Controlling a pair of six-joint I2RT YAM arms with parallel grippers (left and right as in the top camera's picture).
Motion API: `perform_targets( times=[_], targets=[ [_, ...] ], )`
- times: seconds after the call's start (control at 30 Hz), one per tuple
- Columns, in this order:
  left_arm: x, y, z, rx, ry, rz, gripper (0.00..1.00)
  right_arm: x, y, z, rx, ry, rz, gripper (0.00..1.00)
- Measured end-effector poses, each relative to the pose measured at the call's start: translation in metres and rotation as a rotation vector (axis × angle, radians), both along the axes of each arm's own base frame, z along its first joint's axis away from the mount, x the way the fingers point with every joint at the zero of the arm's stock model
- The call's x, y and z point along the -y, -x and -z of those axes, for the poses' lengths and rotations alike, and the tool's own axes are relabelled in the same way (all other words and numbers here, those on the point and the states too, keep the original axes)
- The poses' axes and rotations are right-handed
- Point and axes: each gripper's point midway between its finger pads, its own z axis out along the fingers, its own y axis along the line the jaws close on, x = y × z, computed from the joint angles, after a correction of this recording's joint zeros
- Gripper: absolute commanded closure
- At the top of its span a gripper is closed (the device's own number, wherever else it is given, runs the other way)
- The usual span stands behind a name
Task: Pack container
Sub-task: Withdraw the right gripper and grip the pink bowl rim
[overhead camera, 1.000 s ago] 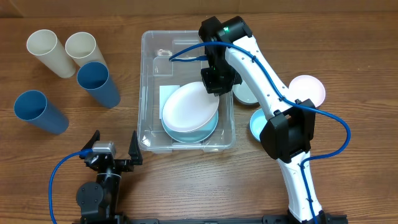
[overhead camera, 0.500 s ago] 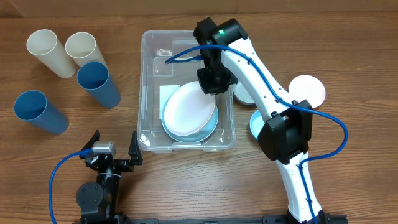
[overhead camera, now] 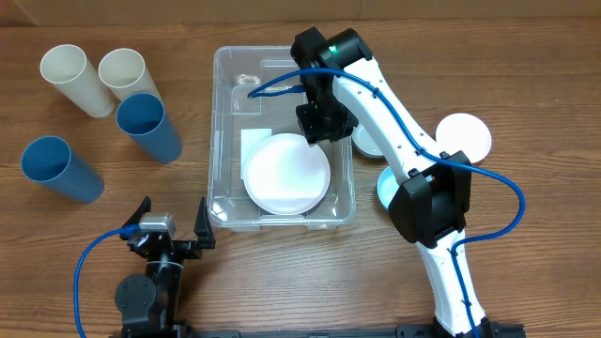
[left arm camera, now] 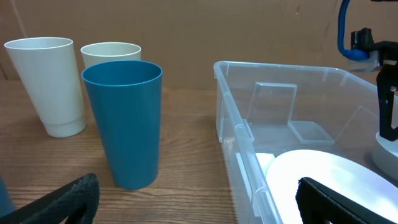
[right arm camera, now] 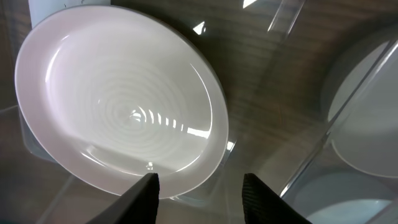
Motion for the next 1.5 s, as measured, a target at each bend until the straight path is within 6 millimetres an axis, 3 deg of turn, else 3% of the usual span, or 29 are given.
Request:
perform_targets(
  times=[0.13,0.27,0.33,0.37,0.4,0.43,0.47,0.5,0.57,0.67,0.77,0.8,0.9,1.17,1.23,1.3,1.33,1.5],
  targets=[
    [0.000,0.000,0.000,0.000,0.000,0.000,0.00,0.000,-0.011,-0.030,0.079,-0.023,-0.005,0.21],
    [0.000,0.000,0.000,0.000,0.000,0.000,0.00,0.014,-0.029,-0.084,0.240,-0.067,0.043,0.13],
    [0.000,0.000,0.000,0.000,0.000,0.000,0.00,0.039,-0.038,-0.116,0.324,-0.074,0.116,0.09],
    [0.000,0.000,0.000,0.000,0.000,0.000,0.00,0.064,-0.045,-0.137,0.376,-0.075,0.187,0.07],
    [0.000,0.000,0.000,0.000,0.000,0.000,0.00,0.085,-0.050,-0.148,0.405,-0.073,0.248,0.07],
    [0.000,0.000,0.000,0.000,0.000,0.000,0.00,0.092,-0.051,-0.151,0.413,-0.072,0.269,0.05],
    [0.000,0.000,0.000,0.000,0.000,0.000,0.00,0.137,-0.061,-0.162,0.443,-0.055,0.398,0.04],
    [0.000,0.000,0.000,0.000,0.000,0.000,0.00,0.157,-0.065,-0.162,0.446,-0.045,0.457,0.03],
    [0.000,0.000,0.000,0.000,0.000,0.000,0.00,0.221,-0.071,-0.153,0.421,-0.003,0.642,0.02],
    [0.000,0.000,0.000,0.000,0.000,0.000,0.00,0.302,-0.058,-0.125,0.322,0.067,0.870,0.02],
    [0.000,0.000,0.000,0.000,0.000,0.000,0.00,0.353,-0.031,-0.088,0.177,0.114,1.017,0.02],
    [0.000,0.000,0.000,0.000,0.000,0.000,0.00,0.361,-0.025,-0.077,0.143,0.123,1.040,0.02],
    [0.000,0.000,0.000,0.000,0.000,0.000,0.00,0.370,-0.016,-0.045,0.071,0.139,1.063,0.02],
    [0.000,0.000,0.000,0.000,0.000,0.000,0.00,0.354,0.001,0.060,-0.061,0.126,1.091,0.09],
    [0.000,0.000,0.000,0.000,0.000,0.000,0.00,0.350,0.012,0.080,-0.098,0.129,1.105,0.23],
    [0.000,0.000,0.000,0.000,0.000,0.000,0.00,0.347,0.018,0.095,-0.113,0.128,1.118,0.65],
    [0.000,0.000,0.000,0.000,0.000,0.000,0.00,0.347,0.019,0.098,-0.114,0.128,1.125,0.75],
    [0.000,0.000,0.000,0.000,0.000,0.000,0.00,0.347,0.017,0.105,-0.098,0.119,1.147,0.94]
  ],
)
